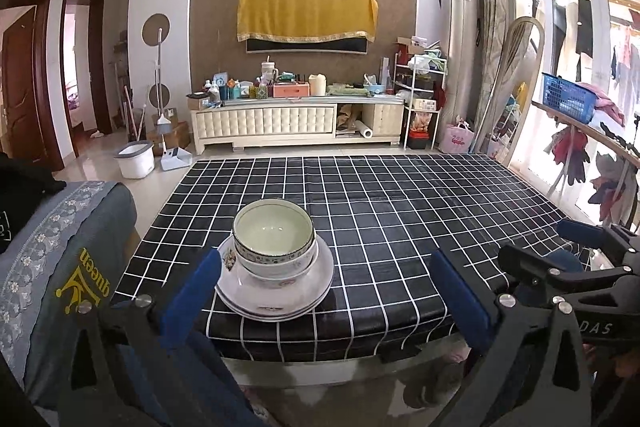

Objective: Organize plates and bowls

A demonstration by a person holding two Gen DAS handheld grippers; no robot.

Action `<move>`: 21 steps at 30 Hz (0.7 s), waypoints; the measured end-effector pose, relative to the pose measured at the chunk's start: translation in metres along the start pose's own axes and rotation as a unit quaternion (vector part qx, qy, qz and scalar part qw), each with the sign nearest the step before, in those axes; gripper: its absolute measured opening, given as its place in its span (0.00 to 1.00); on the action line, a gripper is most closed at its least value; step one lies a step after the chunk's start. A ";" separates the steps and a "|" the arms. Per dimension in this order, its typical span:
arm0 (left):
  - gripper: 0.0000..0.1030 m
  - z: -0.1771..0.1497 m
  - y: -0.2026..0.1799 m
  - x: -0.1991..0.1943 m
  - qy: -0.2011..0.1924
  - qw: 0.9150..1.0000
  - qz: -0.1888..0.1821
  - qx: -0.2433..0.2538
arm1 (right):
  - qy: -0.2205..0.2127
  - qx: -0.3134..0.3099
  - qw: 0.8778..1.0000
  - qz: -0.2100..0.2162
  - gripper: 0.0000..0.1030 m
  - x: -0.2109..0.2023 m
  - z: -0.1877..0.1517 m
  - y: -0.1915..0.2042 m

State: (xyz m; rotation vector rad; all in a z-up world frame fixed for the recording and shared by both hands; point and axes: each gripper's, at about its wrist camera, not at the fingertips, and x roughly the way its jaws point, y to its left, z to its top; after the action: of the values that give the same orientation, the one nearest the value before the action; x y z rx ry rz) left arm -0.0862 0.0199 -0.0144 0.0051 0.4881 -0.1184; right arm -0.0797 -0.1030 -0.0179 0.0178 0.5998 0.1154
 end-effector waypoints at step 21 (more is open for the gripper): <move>1.00 -0.011 -0.007 -0.021 -0.017 1.000 0.000 0.010 | -0.014 -0.007 1.000 -0.007 1.00 -0.014 -0.010 0.005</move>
State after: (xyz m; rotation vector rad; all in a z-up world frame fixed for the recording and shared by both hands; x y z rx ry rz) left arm -0.1107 0.0158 -0.0145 0.0234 0.4531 -0.1232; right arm -0.0977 -0.1003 -0.0179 0.0012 0.5708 0.1066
